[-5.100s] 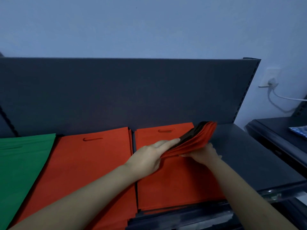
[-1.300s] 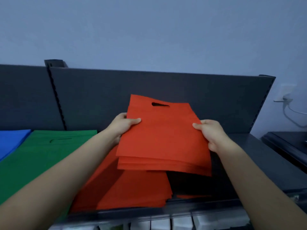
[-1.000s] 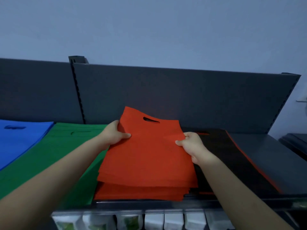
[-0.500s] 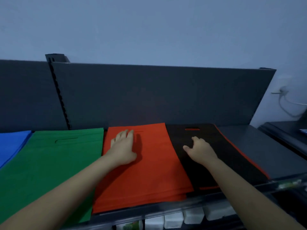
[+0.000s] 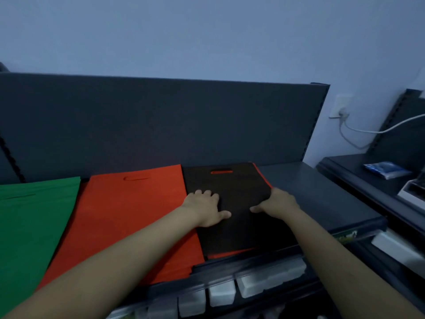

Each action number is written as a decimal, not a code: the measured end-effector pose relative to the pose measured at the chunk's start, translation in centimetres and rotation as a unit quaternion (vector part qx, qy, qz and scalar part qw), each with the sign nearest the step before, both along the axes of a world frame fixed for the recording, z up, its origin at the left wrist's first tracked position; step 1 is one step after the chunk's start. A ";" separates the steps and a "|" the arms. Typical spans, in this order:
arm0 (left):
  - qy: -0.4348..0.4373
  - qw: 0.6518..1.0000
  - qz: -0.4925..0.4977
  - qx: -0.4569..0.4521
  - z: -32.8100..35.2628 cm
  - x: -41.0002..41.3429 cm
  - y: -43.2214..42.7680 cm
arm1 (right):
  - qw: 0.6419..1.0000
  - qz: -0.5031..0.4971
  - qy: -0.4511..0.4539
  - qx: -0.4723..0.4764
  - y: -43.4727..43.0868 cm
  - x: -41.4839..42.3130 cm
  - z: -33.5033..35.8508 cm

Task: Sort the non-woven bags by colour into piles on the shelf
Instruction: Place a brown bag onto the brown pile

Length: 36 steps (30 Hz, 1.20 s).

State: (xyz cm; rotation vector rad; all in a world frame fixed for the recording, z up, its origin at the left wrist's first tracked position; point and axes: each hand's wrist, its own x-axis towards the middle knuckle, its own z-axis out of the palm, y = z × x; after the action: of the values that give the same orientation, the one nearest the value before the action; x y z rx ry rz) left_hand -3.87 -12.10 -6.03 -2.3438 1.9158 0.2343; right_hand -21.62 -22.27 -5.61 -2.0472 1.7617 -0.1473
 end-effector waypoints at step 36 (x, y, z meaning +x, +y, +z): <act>0.407 0.823 0.311 -0.244 -0.3 2.6 -1.8 | 0.966 -0.016 -0.236 0.100 -1.8 -1.6 1.0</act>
State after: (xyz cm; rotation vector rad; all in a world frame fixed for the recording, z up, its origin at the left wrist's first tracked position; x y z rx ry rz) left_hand -1.24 -13.87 -6.32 -3.6075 1.4207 1.0656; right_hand -23.24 -24.04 -4.57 -1.6690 1.4464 -0.4120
